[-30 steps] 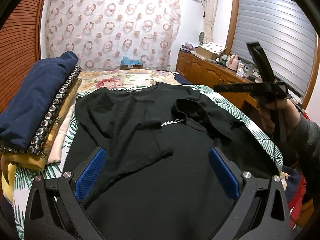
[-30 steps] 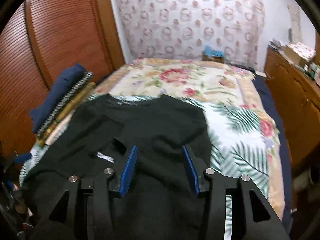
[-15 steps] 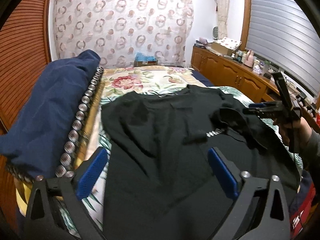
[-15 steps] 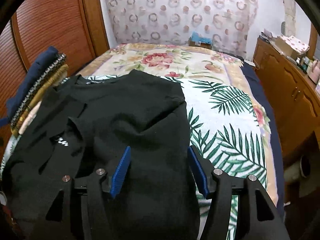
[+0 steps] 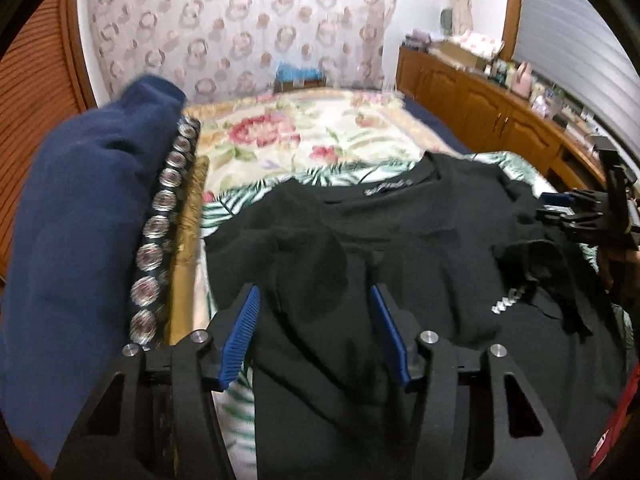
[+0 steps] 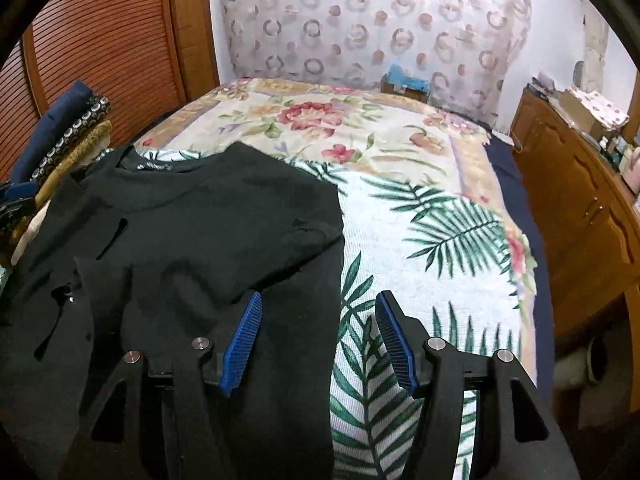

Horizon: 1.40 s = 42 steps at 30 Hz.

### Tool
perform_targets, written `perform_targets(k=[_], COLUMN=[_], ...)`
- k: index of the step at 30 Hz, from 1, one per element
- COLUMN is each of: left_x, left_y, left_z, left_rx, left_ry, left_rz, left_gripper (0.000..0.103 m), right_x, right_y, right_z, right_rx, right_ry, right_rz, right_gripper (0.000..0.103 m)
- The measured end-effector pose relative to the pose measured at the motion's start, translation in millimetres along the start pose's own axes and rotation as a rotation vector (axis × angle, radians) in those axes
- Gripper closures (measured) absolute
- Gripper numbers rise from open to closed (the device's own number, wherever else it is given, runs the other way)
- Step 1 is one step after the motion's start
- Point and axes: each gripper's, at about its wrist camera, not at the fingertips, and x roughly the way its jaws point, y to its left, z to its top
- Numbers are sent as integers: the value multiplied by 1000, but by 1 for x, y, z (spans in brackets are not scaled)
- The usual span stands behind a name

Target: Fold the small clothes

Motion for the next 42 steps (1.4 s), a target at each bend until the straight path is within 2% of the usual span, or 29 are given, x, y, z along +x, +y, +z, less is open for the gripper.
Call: perform_targets(k=[6, 11, 14, 15, 16, 21, 26, 31, 38, 41, 42], left_x=[36, 49, 46, 42, 36, -18, -38, -49, -51, -52, -53], left_y=[4, 8, 7, 8, 9, 28, 41, 51, 47, 43, 41], left_z=[11, 16, 16, 19, 21, 43, 52, 53, 54, 51, 49], left_rx=[-7, -26, -13, -15, -19, -31, -8, -2, 2, 4, 7], left_ry=[80, 101, 81, 72, 53, -86, -110, -132, -140, -145, -148], left_rz=[66, 39, 44, 30, 19, 78, 120, 123, 93, 77, 68], left_gripper=[45, 45, 92, 96, 97, 98, 98, 98, 98, 98, 98], right_x=[3, 5, 6, 6, 6, 6, 6, 7, 25, 34, 36], right_y=[-8, -6, -6, -6, -6, -6, -6, -9, -18, -12, -8], right_z=[0, -1, -1, -1, -1, -1, -1, 4, 30, 40, 41], right_rx=[31, 27, 24, 23, 23, 22, 23, 12, 18, -12, -24], right_ry=[-16, -14, -12, -12, -12, -12, -11, 11, 58, 61, 61], right_rz=[22, 23, 24, 22, 23, 22, 23, 37, 68, 56, 54], right_gripper=[37, 35, 33, 33, 33, 33, 33, 33, 34, 45, 57])
